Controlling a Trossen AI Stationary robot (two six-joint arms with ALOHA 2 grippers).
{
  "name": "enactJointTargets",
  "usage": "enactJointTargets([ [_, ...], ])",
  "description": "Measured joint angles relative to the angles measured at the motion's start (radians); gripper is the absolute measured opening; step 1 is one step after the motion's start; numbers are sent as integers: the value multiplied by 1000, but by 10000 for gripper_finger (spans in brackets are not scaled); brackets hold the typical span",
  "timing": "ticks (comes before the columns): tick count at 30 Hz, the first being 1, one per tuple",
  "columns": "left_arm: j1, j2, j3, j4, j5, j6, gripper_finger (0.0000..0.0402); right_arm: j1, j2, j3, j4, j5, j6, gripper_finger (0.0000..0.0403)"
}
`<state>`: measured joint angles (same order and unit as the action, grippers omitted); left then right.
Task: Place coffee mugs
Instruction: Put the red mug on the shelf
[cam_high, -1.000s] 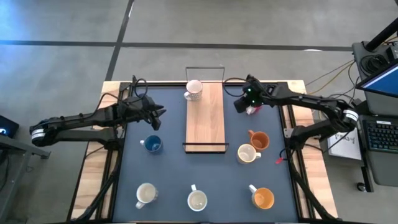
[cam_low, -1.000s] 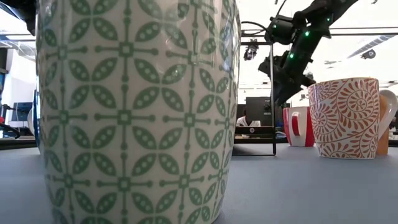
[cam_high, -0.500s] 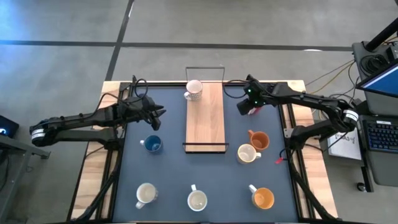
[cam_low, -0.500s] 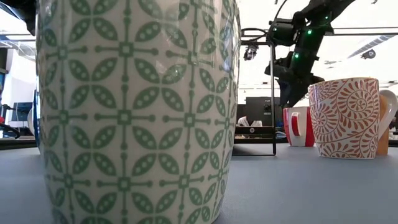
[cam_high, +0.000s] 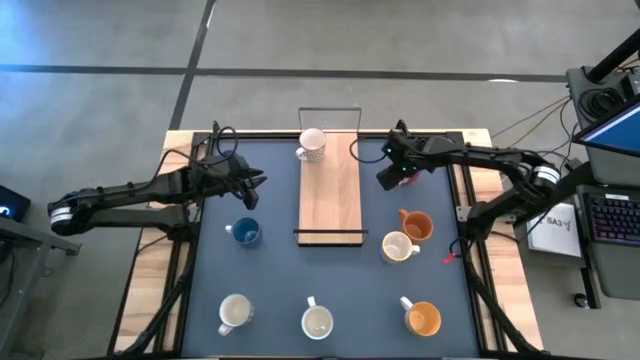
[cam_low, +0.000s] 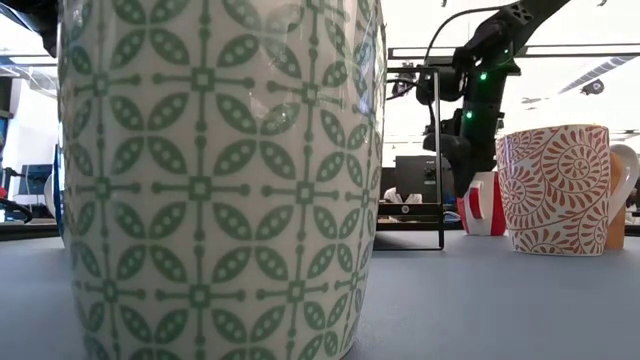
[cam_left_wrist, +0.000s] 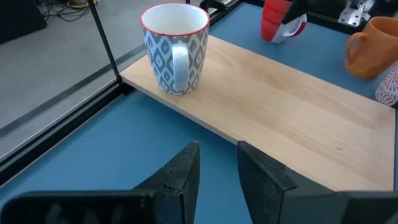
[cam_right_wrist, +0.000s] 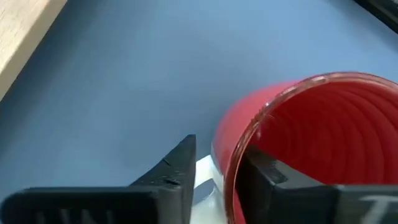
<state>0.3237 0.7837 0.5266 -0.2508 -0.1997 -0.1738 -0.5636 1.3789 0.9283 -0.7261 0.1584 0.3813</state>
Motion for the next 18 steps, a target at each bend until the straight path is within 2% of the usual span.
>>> enactJointTargets([
  [5,0,0,0,0,0,0,89,0,-17,0,-4,-7,-24,20],
  [11,0,0,0,2,0,0,89,0,-51,19,-8,-67,-55,16],
  [14,0,0,0,5,0,0,89,14,-49,66,-3,-142,-91,16],
  [18,0,0,0,5,0,0,89,38,-24,140,-8,-166,-134,15],
])
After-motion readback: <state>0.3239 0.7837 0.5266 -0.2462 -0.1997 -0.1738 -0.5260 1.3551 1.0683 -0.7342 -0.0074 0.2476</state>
